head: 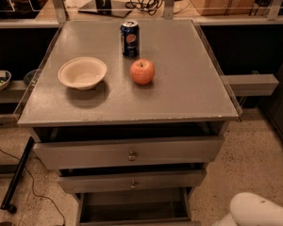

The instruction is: Close bottom drawer

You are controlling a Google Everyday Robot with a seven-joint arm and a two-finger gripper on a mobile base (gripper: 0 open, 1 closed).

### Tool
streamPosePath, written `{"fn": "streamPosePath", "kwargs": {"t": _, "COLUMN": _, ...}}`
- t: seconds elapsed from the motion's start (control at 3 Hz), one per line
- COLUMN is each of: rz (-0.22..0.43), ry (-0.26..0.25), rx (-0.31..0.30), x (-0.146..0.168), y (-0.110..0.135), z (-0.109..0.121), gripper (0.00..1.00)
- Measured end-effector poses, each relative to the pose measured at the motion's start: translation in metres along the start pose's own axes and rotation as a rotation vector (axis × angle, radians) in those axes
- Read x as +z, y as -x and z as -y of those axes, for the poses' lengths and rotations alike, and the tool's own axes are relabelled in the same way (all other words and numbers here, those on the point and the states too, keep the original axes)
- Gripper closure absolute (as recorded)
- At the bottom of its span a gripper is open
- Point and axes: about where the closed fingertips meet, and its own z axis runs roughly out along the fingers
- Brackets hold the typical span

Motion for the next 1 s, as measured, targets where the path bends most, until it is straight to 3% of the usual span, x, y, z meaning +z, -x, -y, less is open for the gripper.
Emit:
{"fn": "streamPosePath", "kwargs": {"t": 0.67, "rz": -0.053, "ry": 0.103, "rx": 0.031, "x": 0.085, "y": -0.028, "z": 0.007, "gripper": 1.00}}
{"fn": "streamPosePath", "kwargs": {"t": 1.0, "rz": -0.052, "ry": 0.103, "rx": 0.031, "x": 0.085, "y": -0.028, "z": 0.007, "gripper": 1.00}}
